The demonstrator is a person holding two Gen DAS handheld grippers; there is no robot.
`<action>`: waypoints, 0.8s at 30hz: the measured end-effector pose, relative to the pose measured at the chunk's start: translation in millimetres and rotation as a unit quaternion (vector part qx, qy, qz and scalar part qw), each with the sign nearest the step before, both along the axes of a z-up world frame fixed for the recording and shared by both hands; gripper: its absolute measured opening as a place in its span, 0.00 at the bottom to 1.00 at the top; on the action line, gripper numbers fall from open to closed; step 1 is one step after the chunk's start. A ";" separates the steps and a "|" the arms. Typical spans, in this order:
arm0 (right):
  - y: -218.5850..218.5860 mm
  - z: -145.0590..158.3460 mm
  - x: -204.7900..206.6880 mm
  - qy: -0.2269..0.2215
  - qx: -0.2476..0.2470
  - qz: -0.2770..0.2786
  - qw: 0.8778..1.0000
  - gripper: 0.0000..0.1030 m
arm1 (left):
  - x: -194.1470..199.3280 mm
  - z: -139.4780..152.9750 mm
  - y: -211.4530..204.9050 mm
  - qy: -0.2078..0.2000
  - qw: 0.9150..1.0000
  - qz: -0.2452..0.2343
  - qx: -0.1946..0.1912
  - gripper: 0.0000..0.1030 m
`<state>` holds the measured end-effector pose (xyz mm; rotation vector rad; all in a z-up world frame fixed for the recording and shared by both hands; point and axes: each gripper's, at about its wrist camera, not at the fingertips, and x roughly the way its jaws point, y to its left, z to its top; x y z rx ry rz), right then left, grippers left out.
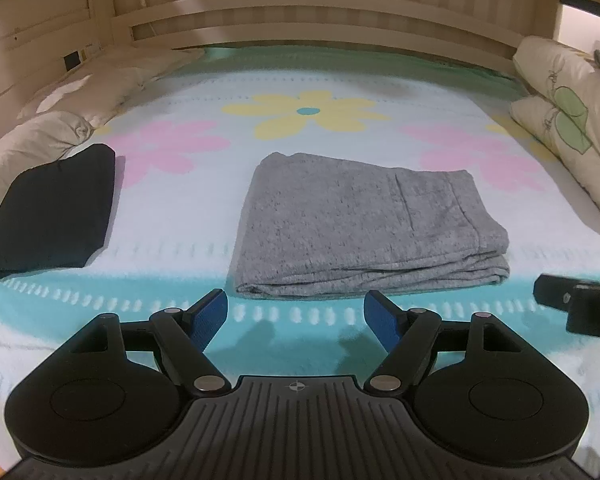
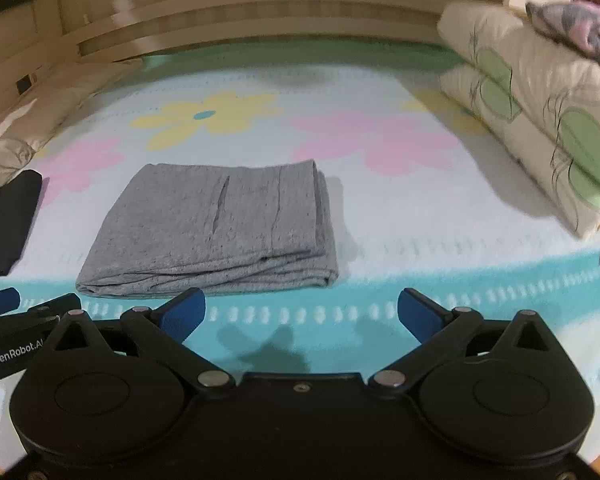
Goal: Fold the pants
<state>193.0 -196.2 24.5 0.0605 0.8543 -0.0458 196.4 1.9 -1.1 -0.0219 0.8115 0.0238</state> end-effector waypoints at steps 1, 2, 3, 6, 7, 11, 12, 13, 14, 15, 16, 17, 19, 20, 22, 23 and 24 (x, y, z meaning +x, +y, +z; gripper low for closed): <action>-0.9 -1.3 0.6 0.006 0.004 -0.001 1.000 0.99 | 0.1 0.2 -0.1 -0.001 1.000 0.000 0.001 0.72; -1.1 -2.9 0.6 0.010 0.007 -0.002 1.000 0.99 | -0.1 0.3 -0.1 -0.001 1.000 0.000 0.001 0.72; -1.4 -4.1 0.5 0.013 0.008 -0.002 1.000 0.99 | 0.1 0.5 0.0 -0.001 1.000 0.000 0.002 0.72; -0.4 -7.1 -0.1 0.020 0.001 -0.004 1.000 0.99 | 0.0 0.9 0.3 -0.003 1.000 0.001 0.008 0.72; -0.3 -7.5 -0.3 0.021 -0.001 -0.004 1.000 0.99 | 0.2 0.8 0.1 -0.004 1.000 0.002 0.011 0.72; 0.3 -7.0 -2.1 0.020 -0.006 -0.002 1.000 0.99 | 0.7 0.4 1.3 -0.001 1.000 0.002 0.010 0.72; 0.1 -7.0 -2.2 0.020 -0.007 -0.002 1.000 0.99 | 0.6 0.1 1.6 0.000 1.000 0.002 0.010 0.72; 0.2 -7.0 -3.0 0.020 -0.008 -0.001 1.000 0.99 | 0.3 -0.1 1.8 0.001 1.000 0.003 0.010 0.72; 0.0 -7.1 -2.6 0.021 -0.009 -0.001 1.000 0.99 | 0.1 -0.2 1.7 0.001 1.000 0.002 0.011 0.72; 0.0 -7.2 -2.7 0.021 -0.009 0.000 1.000 0.99 | 0.1 -0.3 1.2 0.001 1.000 0.001 0.012 0.72; 0.1 -7.5 -2.6 0.021 -0.010 0.000 1.000 0.99 | -0.2 -0.5 0.5 0.001 1.000 0.001 0.014 0.72; 0.1 -7.9 -2.6 0.022 -0.011 0.000 1.000 0.99 | -0.4 -0.5 0.0 0.000 1.000 0.001 0.016 0.72; 0.1 -8.8 -2.4 0.024 -0.011 0.001 1.000 0.99 | -0.5 -0.8 -0.8 0.000 1.000 0.000 0.017 0.72; 0.2 -9.0 -2.4 0.025 -0.012 0.001 1.000 0.99 | -0.5 -0.8 -1.3 0.001 1.000 -0.001 0.017 0.72; 0.9 -9.0 -2.8 0.025 -0.013 0.002 1.000 0.99 | -0.6 -1.0 -1.9 0.001 1.000 -0.001 0.017 0.72; 1.6 -8.8 -2.5 0.024 -0.014 0.003 1.000 0.99 | -0.6 -1.0 -2.0 0.001 1.000 0.000 0.018 0.72; 2.3 -8.8 -2.8 0.024 -0.015 0.003 1.000 0.99 | -0.7 -1.0 -2.1 0.001 1.000 -0.001 0.018 0.72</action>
